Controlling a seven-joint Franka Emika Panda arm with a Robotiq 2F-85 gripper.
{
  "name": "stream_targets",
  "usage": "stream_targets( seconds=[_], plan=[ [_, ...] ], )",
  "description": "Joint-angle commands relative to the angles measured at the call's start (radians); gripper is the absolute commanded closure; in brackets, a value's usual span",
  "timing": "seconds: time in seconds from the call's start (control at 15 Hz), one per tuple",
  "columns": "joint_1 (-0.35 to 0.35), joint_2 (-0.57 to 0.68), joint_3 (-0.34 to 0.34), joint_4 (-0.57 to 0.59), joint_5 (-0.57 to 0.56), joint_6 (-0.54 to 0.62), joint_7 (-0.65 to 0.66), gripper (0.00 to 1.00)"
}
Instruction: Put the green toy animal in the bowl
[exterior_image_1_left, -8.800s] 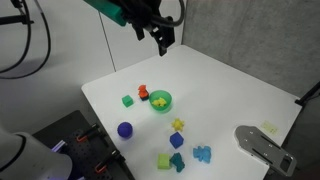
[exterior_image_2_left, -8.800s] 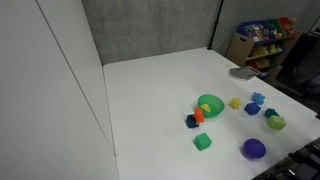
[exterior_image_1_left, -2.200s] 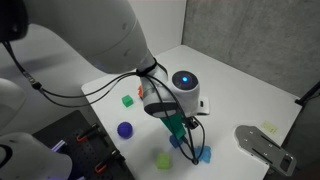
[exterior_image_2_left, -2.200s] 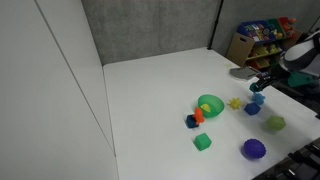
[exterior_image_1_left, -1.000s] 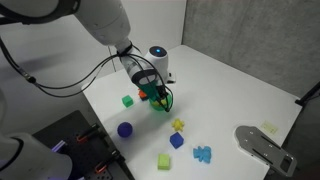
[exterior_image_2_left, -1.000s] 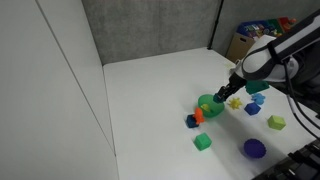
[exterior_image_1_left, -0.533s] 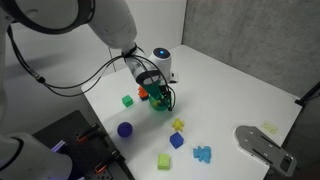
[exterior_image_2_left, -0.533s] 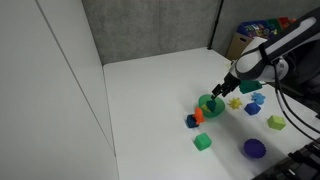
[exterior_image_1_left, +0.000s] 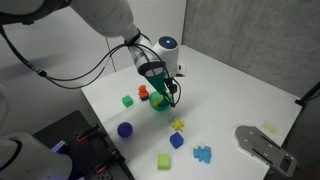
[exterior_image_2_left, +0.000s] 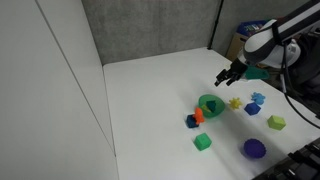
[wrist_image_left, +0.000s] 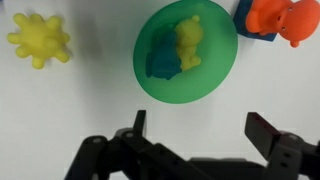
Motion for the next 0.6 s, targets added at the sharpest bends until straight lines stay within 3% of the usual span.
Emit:
stream_targets(
  seconds=[0.0,0.2,0.53],
  plan=[
    [-0.053,-0.13,0.012,-0.048,0.105,-0.111,-0.071,0.0],
    [-0.027,-0.225,-0.067,-0.052,0.145,-0.263,-0.084,0.0],
    [0.07,-0.385,-0.262,-0.054,0.011,-0.433,-0.012,0.0]
  ],
)
